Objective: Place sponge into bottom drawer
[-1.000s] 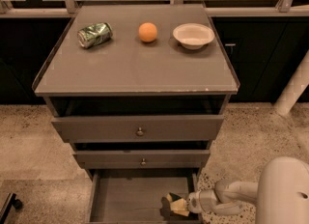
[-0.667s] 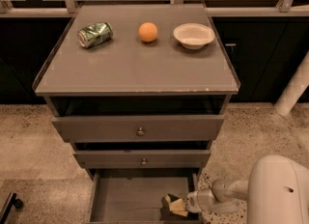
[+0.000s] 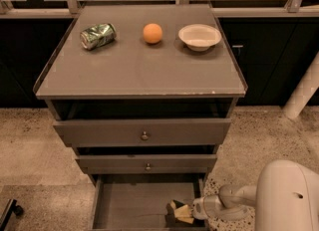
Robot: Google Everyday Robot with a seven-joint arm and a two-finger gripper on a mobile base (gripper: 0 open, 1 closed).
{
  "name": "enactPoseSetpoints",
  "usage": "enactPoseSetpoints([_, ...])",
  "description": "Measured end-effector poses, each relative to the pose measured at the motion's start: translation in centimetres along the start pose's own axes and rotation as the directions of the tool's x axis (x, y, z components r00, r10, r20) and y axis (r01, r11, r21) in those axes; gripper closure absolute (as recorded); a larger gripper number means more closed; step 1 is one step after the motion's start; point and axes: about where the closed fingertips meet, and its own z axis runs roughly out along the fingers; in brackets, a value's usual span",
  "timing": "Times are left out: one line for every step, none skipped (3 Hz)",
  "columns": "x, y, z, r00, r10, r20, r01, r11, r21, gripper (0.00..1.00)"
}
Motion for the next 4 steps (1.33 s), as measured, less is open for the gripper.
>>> enactPoseSetpoints([0.0,0.0,0.0,1.0,0.0,0.0,0.0,1.0,0.0,0.36])
enactPoseSetpoints([0.0,0.0,0.01,1.0,0.0,0.0,0.0,1.0,0.0,0.13])
enactPoseSetpoints([0.02,0.02,0.03,1.0,0.0,0.0,0.0,1.0,-0.001,0.0])
enactPoseSetpoints([0.02,0.02,0.04,1.0,0.0,-0.001,0.0,1.0,-0.001,0.0])
